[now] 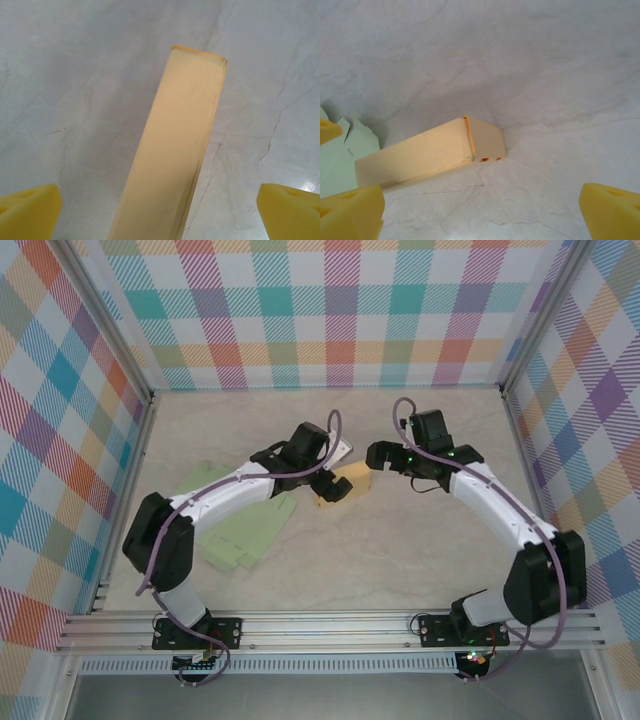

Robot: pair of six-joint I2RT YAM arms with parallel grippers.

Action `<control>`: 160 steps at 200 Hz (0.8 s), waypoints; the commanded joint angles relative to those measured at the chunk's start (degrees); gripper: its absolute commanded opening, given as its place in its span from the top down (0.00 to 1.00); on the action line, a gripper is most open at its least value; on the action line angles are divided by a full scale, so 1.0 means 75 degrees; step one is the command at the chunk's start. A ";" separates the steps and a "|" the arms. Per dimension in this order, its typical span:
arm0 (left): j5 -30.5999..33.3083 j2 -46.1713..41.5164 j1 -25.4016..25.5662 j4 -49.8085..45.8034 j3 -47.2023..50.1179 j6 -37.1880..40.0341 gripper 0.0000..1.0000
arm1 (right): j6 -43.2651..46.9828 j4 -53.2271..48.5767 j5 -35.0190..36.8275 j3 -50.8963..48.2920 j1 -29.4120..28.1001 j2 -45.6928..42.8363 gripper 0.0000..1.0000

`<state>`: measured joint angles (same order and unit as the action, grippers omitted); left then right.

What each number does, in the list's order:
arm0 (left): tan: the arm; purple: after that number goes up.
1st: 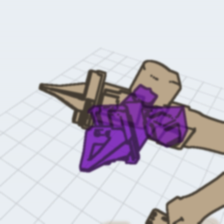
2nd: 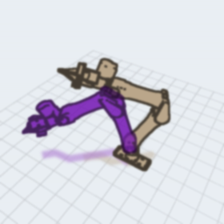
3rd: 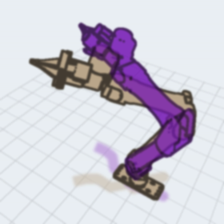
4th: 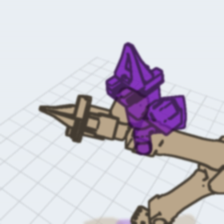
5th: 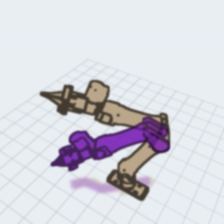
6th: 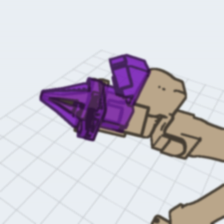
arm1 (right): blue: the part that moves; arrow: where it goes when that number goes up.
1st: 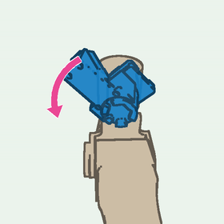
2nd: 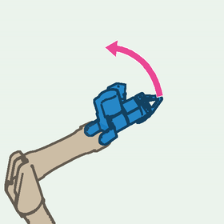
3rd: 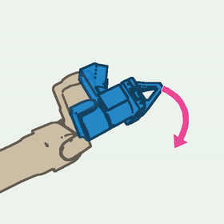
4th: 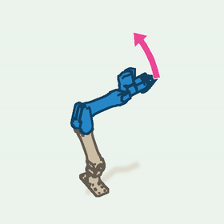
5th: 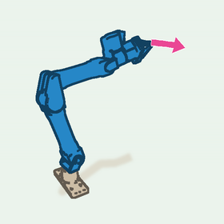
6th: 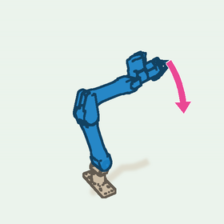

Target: Fold the paper box

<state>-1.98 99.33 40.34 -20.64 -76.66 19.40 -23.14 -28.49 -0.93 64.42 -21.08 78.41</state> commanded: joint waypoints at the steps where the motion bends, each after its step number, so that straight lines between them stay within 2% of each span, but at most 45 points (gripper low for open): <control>1: -0.0044 0.0501 -0.0039 -0.0931 -0.0644 0.0921 0.04 | -0.0093 -0.0656 0.0831 -0.0384 -0.0028 -0.0850 0.00; 14: 0.0076 0.0757 -0.0035 -0.1139 -0.0886 0.1041 0.10 | -0.0075 -0.0743 0.0928 -0.0562 -0.0025 -0.1309 0.00; 30: 0.0278 0.0995 -0.0036 -0.1218 -0.1037 0.1131 0.11 | -0.0086 -0.0916 0.1125 -0.0687 -0.0025 -0.1773 0.00; 49: 0.0384 0.1214 -0.0035 -0.1343 -0.1210 0.1197 0.25 | -0.0123 -0.1028 0.1324 -0.0807 -0.0024 -0.2293 0.00; 82: 0.0368 0.1447 0.0033 -0.1437 -0.1368 0.1356 0.29 | -0.0086 -0.0775 0.1431 -0.1128 -0.0027 -0.3311 0.00; 86: 0.0406 0.1468 0.0045 -0.1431 -0.1377 0.1388 0.33 | -0.0053 -0.0736 0.1415 -0.1162 -0.0022 -0.3424 0.00; 95: 0.0494 0.1507 0.0080 -0.1421 -0.1383 0.1474 0.34 | -0.0011 -0.0706 0.1394 -0.1195 -0.0025 -0.3663 0.00; 110: 0.0748 0.1554 0.0152 -0.1325 -0.1380 0.1621 0.46 | 0.0018 -0.0796 0.1518 -0.1155 -0.0030 -0.3942 0.00; 140: 0.1366 0.1615 0.0351 -0.0789 -0.1334 0.2054 0.47 | -0.0075 -0.1153 0.1909 -0.1018 -0.0032 -0.4390 0.00; 160: 0.2058 0.1705 0.0555 0.0057 -0.1240 0.2619 0.48 | -0.0137 -0.1105 0.1882 -0.1137 -0.0025 -0.4804 0.00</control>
<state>6.55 110.45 42.63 -27.35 -85.65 33.19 -23.51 -35.68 11.57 55.88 -21.08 45.67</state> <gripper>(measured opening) 0.527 0.996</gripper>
